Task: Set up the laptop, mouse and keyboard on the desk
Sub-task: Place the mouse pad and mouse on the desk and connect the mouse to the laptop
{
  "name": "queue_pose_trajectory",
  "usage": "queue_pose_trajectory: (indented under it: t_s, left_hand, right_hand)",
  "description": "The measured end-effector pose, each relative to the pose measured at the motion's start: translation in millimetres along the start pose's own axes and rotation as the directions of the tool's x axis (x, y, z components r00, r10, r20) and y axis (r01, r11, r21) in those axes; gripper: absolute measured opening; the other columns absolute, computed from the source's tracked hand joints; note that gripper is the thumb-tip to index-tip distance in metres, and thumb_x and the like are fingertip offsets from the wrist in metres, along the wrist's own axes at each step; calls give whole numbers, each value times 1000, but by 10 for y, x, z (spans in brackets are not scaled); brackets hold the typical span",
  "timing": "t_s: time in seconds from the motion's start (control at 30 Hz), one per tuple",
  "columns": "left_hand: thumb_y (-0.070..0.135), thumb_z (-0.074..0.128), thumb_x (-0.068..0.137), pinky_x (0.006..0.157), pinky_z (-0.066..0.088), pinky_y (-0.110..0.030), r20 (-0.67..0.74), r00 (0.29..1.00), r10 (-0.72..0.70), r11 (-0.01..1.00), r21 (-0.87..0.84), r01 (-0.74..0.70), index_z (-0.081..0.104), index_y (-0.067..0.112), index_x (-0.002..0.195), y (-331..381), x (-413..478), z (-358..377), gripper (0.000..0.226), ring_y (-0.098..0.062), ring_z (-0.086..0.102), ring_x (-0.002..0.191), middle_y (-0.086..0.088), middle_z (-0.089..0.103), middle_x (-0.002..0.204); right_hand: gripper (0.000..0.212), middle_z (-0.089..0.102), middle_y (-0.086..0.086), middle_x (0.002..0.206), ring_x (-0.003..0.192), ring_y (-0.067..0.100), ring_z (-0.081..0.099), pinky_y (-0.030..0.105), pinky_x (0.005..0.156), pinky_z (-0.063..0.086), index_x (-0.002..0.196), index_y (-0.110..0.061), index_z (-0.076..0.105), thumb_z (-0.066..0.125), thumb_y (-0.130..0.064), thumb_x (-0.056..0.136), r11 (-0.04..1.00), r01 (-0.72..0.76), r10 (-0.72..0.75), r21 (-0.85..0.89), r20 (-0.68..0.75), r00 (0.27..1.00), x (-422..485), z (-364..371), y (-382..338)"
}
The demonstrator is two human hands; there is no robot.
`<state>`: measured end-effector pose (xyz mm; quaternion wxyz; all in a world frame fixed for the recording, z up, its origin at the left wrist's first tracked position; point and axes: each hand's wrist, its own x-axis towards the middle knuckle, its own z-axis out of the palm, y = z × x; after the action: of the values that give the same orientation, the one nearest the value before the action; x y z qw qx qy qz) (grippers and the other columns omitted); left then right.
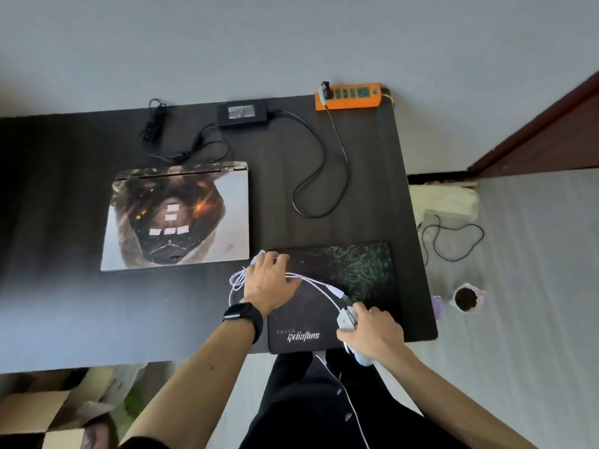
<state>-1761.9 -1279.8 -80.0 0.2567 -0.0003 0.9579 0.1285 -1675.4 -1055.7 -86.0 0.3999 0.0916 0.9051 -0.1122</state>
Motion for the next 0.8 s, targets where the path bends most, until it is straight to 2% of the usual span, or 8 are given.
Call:
queue_pose_trajectory:
  t_s: [0.1, 0.2, 0.33, 0.47, 0.6, 0.7, 0.8]
  left_hand:
    - [50, 55, 88, 106, 34, -38, 60, 970, 236, 967, 89, -241, 52, 32, 136, 246, 136, 250, 52, -20, 40, 131, 4, 48, 138]
    - [43, 54, 92, 104, 35, -38, 93, 946, 311, 940, 114, -320, 56, 31, 130, 474, 209, 445, 40, -21, 44, 126, 3, 50, 129]
    - [29, 56, 93, 97, 36, -40, 112, 942, 318, 900, 276, -337, 53, 28, 123, 484, 304, 563, 30, -25, 47, 116, 0, 54, 118]
    - [15, 53, 92, 90, 40, -38, 133, 944, 302, 884, 333, -330, 56, 25, 112, 293, 326, 500, 23, -26, 55, 104, -1, 59, 107]
    - [27, 60, 92, 87, 44, -40, 64, 964, 258, 873, 412, -261, 59, 20, 111, 24, 304, 399, 20, -26, 53, 107, -3, 54, 112]
    - [36, 56, 95, 90, 44, -40, 83, 974, 213, 877, 422, -228, 53, 18, 119, -80, 318, 350, 30, -25, 55, 112, -3, 55, 116]
    - [34, 56, 96, 87, 48, -40, 174, 972, 160, 917, 339, -212, 56, 20, 113, -99, 374, 293, 22, -27, 61, 106, -2, 60, 114]
  right_hand:
    - [54, 58, 1, 113, 107, 27, 54, 37, 75, 42, 124, -26, 48, 53, -55, 78, 998, -47, 48, 31, -41, 998, -5, 95, 24]
    - [56, 59, 3, 114, 108, 29, 53, 38, 80, 45, 126, -25, 48, 54, -55, 78, 992, -76, 82, 97, -63, 995, -2, 154, 33]
    - [63, 60, 5, 115, 107, 29, 55, 37, 79, 44, 130, -22, 48, 55, -59, 80, 987, -78, 90, 137, -82, 993, -12, 213, 40]
    - [61, 61, 3, 111, 105, 27, 57, 37, 78, 45, 124, -19, 50, 54, -61, 80, 987, -70, 82, 146, -78, 994, -6, 175, 28]
    - [61, 60, 1, 110, 105, 25, 57, 37, 78, 47, 122, -20, 50, 52, -62, 78, 992, -49, 56, 120, -59, 997, 26, 124, 59]
    - [63, 59, 1, 112, 106, 25, 57, 37, 76, 46, 124, -20, 48, 53, -64, 78, 995, -24, 29, 98, -59, 998, 74, 112, 82]
    - [66, 57, 2, 115, 106, 26, 56, 38, 76, 46, 126, -20, 46, 54, -65, 79, 996, -4, 9, 93, -54, 999, 95, 138, 114]
